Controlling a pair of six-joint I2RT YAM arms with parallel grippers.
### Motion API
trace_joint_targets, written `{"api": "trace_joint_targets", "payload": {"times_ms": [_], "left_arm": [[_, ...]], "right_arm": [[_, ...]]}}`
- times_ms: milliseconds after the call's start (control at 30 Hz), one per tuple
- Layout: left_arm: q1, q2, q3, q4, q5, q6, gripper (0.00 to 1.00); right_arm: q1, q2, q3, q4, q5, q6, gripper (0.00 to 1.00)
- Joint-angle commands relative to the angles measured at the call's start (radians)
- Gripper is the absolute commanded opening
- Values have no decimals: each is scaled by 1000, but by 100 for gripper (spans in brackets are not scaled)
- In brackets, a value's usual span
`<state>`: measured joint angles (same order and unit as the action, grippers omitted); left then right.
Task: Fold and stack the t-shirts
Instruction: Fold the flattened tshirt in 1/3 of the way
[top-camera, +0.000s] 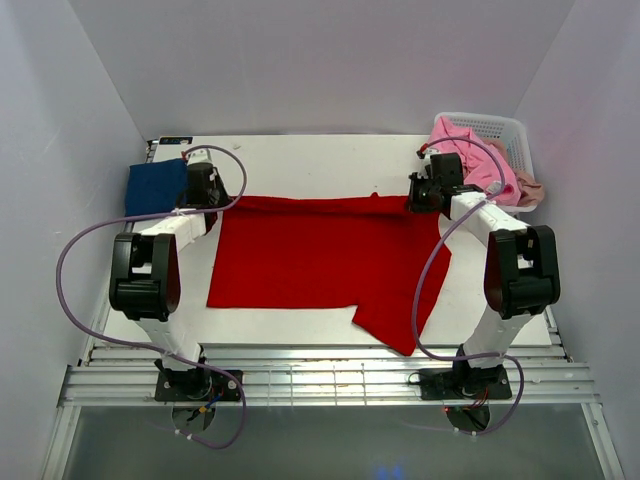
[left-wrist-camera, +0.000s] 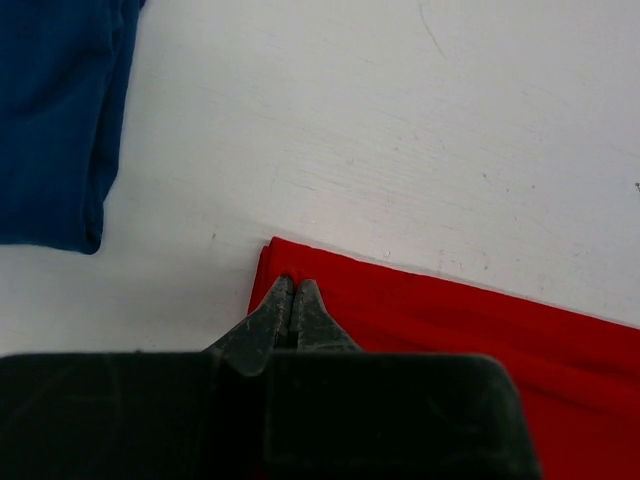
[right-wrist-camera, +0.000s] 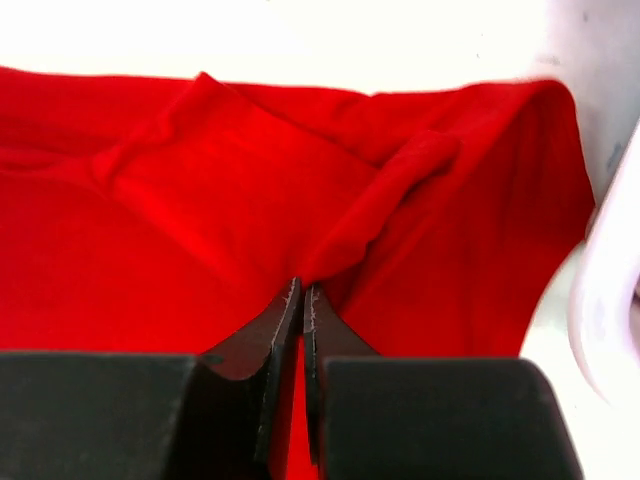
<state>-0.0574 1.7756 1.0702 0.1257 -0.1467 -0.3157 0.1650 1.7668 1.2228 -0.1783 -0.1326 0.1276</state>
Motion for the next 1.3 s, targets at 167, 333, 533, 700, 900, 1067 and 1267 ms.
{"api": "trace_joint_targets", "payload": {"times_ms": [167,333,533,700,900,1067,1267], "left_arm": [[-4,-22,17,-112,-36,-14,0],[-4,13,34,-176,-36,-10,0],[-12,25,22,-244,-124,-31,58],[-38,-129,-55,-138,-194,-51,59],[-183,-248,-66,8,-153,-62,18],[-301,-73,78,15,36,-74,0],[-404,158,269,54,282,-79,0]], "right_arm": [[16,-50,-40,-84,97,-6,8],[22,-49,-68,-108,122,-8,8],[33,-58,-83,-152,179,-2,43],[36,-164,-108,-96,174,-20,60],[36,-169,-27,-35,165,-49,64],[36,-32,52,-20,156,-46,62],[31,83,119,-4,185,-52,61]]}}
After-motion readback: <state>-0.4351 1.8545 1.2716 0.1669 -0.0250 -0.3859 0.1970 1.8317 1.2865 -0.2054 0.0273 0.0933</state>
